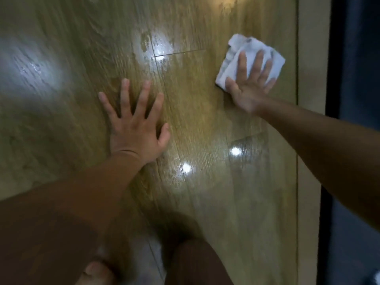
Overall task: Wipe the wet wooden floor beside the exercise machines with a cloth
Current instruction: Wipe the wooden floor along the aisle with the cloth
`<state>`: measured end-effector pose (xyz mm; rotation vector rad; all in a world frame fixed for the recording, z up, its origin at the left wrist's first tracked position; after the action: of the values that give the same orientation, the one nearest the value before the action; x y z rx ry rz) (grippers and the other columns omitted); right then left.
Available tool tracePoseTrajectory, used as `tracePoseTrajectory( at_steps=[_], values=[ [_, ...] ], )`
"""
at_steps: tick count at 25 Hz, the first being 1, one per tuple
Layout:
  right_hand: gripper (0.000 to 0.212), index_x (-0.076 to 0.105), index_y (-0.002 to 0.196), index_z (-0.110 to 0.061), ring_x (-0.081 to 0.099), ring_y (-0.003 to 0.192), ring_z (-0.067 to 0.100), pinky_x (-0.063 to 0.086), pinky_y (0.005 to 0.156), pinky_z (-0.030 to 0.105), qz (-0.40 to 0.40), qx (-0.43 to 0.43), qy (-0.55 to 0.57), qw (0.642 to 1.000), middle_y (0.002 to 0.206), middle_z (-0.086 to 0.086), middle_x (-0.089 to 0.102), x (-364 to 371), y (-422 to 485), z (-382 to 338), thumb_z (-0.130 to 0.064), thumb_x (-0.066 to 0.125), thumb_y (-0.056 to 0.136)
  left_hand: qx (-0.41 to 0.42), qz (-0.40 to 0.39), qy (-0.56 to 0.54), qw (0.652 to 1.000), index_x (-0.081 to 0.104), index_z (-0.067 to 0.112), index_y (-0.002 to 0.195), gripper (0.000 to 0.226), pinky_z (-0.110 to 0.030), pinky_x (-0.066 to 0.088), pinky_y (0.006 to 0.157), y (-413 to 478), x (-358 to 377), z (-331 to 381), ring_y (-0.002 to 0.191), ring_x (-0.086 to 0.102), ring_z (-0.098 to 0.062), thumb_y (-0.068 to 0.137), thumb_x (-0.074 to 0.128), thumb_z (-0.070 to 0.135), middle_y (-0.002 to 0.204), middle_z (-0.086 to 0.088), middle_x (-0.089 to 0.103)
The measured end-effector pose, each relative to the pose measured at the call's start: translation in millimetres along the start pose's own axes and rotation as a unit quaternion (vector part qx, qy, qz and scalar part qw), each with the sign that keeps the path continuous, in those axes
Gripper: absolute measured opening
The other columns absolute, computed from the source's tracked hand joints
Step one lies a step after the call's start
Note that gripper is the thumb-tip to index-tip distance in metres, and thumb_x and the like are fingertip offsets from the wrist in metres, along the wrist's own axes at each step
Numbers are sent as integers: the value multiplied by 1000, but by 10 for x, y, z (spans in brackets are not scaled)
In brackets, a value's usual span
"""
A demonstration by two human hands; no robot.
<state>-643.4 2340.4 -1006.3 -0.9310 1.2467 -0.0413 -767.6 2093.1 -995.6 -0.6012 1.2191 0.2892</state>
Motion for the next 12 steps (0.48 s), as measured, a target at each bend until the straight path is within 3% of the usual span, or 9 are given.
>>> tracePoseTrajectory(
  at_steps=[4, 9, 12],
  values=[
    [71, -21, 155, -32, -35, 144, 40, -16, 112, 66, -33, 2, 14, 999, 158, 13, -37, 10, -40, -60, -54, 23, 104, -13, -9, 15, 1000, 26, 24, 151, 70, -77, 2, 109, -31, 18, -42, 149, -3, -43, 91, 38, 57, 164, -7, 10],
    [68, -18, 156, -33, -31, 146, 39, -14, 113, 65, 11, -1, 3, 1000, 161, 11, -33, 22, -80, -22, -55, 20, 103, -5, 26, 14, 1000, 28, 25, 151, 71, -76, 4, 110, -29, 3, 7, 149, 3, -42, 88, 35, 58, 163, -7, 17],
    [65, -11, 157, -36, -27, 149, 35, -14, 117, 64, 74, -79, -44, 993, 163, 7, -28, -275, 312, -14, -54, 21, 103, -11, 72, 21, 997, 33, 25, 149, 70, -73, 2, 112, -63, 10, -42, 150, 6, -38, 87, 34, 58, 162, -5, 21]
  ],
)
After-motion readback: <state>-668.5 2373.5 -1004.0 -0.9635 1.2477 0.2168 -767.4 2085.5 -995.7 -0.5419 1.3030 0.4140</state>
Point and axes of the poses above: each hand's wrist, its own y-axis towards the middle knuckle, its own x-axis out of the palm, z = x × y, the point moved 9 cm from there along y, towards the middle knuckle
